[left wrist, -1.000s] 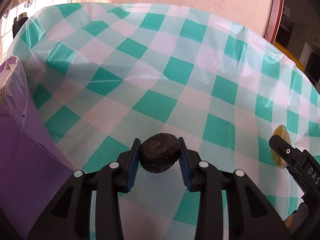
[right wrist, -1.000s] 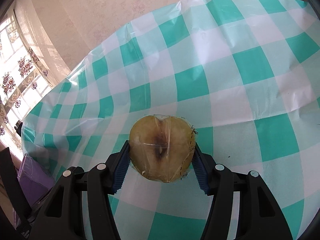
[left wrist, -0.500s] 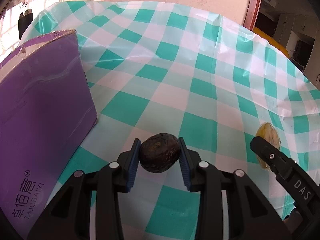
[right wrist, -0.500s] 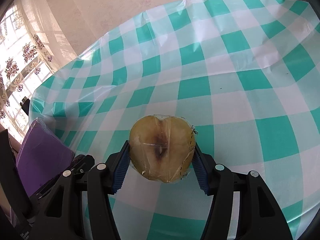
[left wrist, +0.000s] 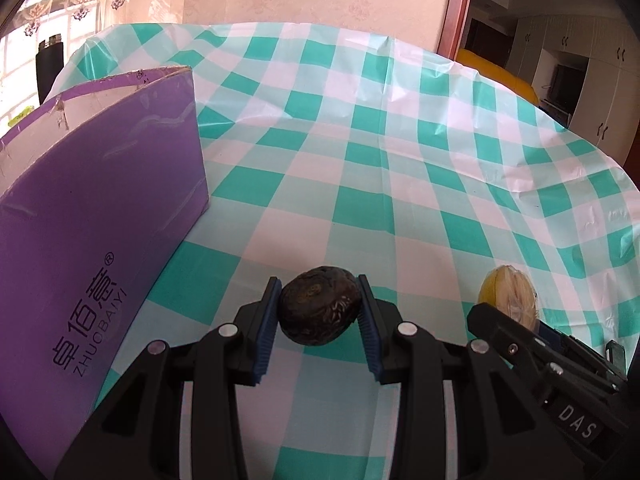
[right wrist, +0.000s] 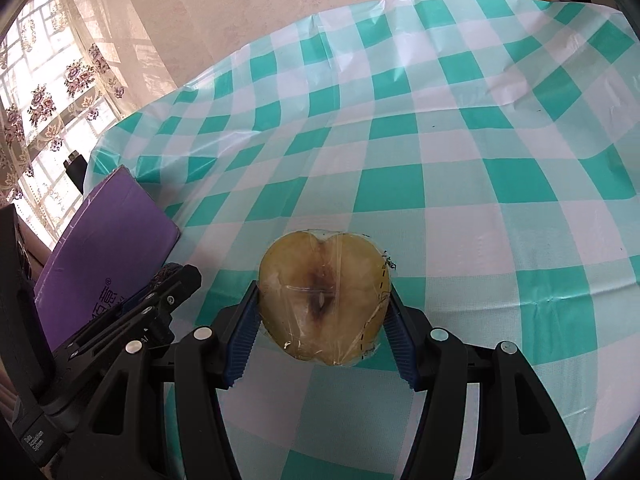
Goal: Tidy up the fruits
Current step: 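Carry the pear half and dark fruit over the box with both tools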
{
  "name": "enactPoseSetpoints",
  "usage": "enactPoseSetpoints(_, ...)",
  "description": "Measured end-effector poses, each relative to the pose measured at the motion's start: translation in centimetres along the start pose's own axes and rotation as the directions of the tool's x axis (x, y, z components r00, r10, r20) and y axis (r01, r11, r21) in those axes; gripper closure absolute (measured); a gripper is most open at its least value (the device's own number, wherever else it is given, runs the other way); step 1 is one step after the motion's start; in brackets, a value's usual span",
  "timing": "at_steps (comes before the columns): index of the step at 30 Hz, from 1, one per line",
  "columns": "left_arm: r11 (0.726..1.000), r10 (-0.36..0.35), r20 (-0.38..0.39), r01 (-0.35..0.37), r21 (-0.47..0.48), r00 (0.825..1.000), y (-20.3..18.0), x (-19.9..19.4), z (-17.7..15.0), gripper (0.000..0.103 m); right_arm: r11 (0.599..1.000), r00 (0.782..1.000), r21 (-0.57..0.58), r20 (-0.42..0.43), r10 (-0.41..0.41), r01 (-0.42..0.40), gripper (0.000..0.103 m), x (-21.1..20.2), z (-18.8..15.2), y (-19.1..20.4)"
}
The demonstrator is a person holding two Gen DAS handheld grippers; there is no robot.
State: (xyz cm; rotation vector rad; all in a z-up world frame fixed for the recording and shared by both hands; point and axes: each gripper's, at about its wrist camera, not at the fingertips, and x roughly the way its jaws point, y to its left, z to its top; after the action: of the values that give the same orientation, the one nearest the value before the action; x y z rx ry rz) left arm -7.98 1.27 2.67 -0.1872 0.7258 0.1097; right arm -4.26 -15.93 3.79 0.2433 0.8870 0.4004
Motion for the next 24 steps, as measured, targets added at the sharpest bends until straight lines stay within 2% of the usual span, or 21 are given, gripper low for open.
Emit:
enactPoseSetpoints(3, 0.999, -0.036, 0.031, 0.036, 0.015, 0.999, -0.1, -1.7, 0.1, 0.066, 1.000, 1.000, -0.016, -0.004, 0.005, -0.005, 0.046, -0.3, -0.3, 0.8)
enactPoseSetpoints(6, 0.998, -0.062, 0.092, 0.060, 0.023, 0.994, 0.2, -4.2, 0.6, 0.066, 1.000, 0.999, -0.017, 0.030, 0.025, -0.024, 0.046, -1.2, -0.4, 1.6)
enactPoseSetpoints(11, 0.998, -0.068, 0.219, 0.064, 0.025, 0.973, 1.8, -8.9, 1.4, 0.066, 0.998, 0.992, -0.050, 0.114, 0.054, -0.048, 0.046, -3.1, 0.4, 4.1)
enactPoseSetpoints(16, 1.000, -0.010, 0.338, 0.009, 0.004, 0.941, 4.6, -13.3, 2.0, 0.065, 0.991, 0.977, -0.092, 0.179, 0.115, -0.100, 0.046, -4.8, 1.1, 7.4)
enactPoseSetpoints(24, 0.989, 0.147, 0.474, -0.116, -0.094, 0.868, 10.7, -19.2, 2.9, 0.065, 0.955, 0.955, -0.233, 0.187, 0.230, -0.184, 0.046, -5.7, 1.8, 14.4)
